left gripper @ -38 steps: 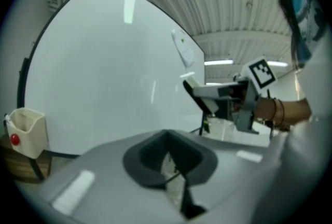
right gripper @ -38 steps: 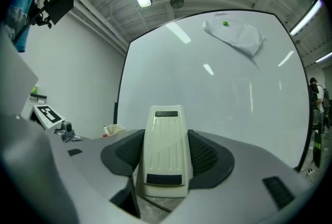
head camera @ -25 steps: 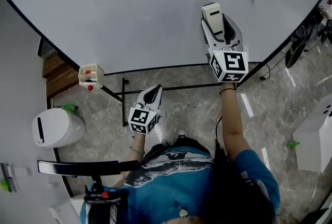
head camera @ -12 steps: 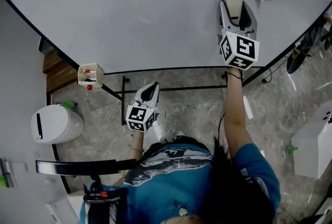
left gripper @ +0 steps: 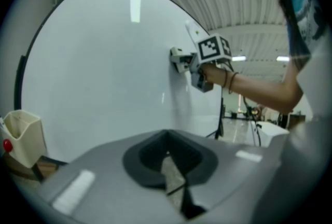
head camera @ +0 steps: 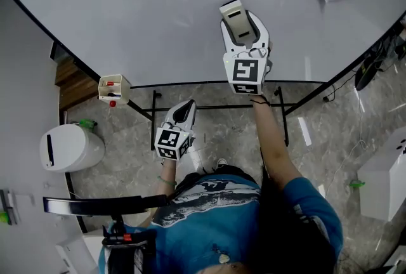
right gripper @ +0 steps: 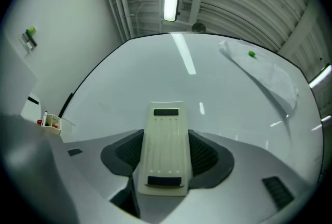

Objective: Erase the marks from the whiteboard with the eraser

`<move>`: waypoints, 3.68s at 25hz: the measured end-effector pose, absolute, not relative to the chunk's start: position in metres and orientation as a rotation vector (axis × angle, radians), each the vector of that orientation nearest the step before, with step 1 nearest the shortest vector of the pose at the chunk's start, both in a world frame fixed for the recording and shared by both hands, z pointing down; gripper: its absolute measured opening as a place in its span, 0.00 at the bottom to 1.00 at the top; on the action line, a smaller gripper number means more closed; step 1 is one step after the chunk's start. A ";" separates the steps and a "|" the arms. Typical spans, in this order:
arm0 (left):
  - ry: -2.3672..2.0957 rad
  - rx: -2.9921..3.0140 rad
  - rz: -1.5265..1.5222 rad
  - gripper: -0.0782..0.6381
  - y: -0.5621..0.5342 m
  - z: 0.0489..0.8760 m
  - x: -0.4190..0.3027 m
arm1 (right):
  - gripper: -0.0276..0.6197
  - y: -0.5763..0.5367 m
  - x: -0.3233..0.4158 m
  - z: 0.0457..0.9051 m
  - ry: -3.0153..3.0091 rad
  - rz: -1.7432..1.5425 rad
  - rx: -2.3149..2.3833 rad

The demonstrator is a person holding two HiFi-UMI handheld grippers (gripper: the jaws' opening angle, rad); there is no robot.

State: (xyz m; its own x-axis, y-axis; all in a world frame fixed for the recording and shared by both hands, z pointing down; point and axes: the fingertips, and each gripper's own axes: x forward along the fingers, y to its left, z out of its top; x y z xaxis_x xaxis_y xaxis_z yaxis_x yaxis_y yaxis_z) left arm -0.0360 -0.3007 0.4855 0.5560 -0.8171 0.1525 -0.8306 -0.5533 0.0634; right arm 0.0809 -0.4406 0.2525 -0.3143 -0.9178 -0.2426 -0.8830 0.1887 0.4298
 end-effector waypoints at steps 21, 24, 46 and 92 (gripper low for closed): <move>-1.376 2.650 0.156 0.11 -0.286 0.494 -0.039 | 0.45 -0.426 0.211 0.187 -2.321 -0.691 2.159; -1.358 2.654 0.160 0.11 -0.285 0.496 -0.035 | 0.45 -0.428 0.249 0.181 -2.266 -0.651 2.251; -1.416 2.598 0.175 0.11 -0.281 0.509 -0.060 | 0.45 -0.453 0.085 0.242 -2.453 -0.725 1.859; -1.437 2.557 0.213 0.11 -0.281 0.526 -0.073 | 0.45 -0.471 0.129 0.243 -2.437 -0.591 2.176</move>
